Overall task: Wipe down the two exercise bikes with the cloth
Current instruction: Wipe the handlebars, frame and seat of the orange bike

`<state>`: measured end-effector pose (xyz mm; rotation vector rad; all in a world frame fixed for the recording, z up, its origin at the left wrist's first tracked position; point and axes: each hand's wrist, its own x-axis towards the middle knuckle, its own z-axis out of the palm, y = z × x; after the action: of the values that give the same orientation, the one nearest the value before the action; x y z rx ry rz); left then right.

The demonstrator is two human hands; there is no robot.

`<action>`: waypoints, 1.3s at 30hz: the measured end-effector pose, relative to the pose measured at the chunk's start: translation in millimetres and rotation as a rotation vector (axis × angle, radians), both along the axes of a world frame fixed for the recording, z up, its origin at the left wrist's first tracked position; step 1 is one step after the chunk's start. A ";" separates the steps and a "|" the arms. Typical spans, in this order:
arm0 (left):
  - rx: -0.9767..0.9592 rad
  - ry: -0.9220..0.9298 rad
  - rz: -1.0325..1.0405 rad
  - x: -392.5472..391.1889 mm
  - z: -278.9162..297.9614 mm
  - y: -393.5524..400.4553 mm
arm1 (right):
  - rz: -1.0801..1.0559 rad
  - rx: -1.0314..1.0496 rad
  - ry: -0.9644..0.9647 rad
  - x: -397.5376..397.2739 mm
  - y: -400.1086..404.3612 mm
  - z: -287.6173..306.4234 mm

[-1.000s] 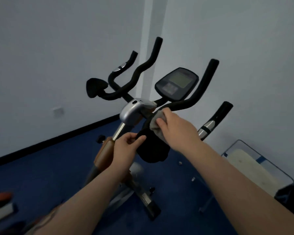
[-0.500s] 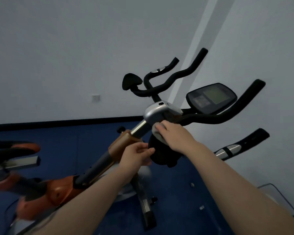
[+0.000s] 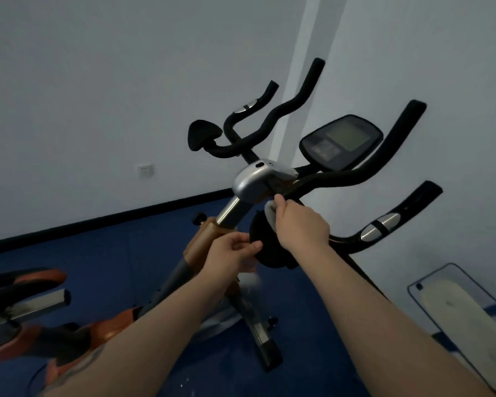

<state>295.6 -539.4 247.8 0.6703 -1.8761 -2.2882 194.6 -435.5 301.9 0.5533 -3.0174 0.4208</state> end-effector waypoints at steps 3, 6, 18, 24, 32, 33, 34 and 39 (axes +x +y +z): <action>-0.109 0.023 -0.077 -4.2 5.5 -10.7 | -0.072 -0.091 -0.041 15.0 19.5 -9.8; -0.329 0.134 -0.166 -15.3 18.3 -20.8 | -0.172 -0.073 -0.114 22.3 25.0 -7.9; -0.595 0.339 -0.344 -42.5 31.5 -38.2 | -0.457 -0.145 -0.185 60.9 15.6 -1.9; -0.482 0.320 -0.318 -38.1 17.1 -34.2 | -0.534 -0.094 -0.040 108.0 4.4 -16.0; -0.364 0.332 -0.361 -44.5 11.9 -40.8 | -0.426 -0.307 0.225 96.4 37.6 12.5; -0.343 0.335 -0.355 -44.5 12.1 -39.5 | -0.385 -0.367 0.296 90.6 35.1 15.6; -0.328 0.336 -0.342 -44.6 11.9 -38.1 | -0.343 -0.389 0.322 82.8 30.1 16.6; -0.284 0.335 -0.351 -44.6 10.2 -38.5 | -0.302 -0.325 0.344 68.9 10.0 -4.6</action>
<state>251.0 -577.9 257.9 -0.0818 -2.2113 -2.0744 263.5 -425.5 297.3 0.1261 -2.5703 0.6939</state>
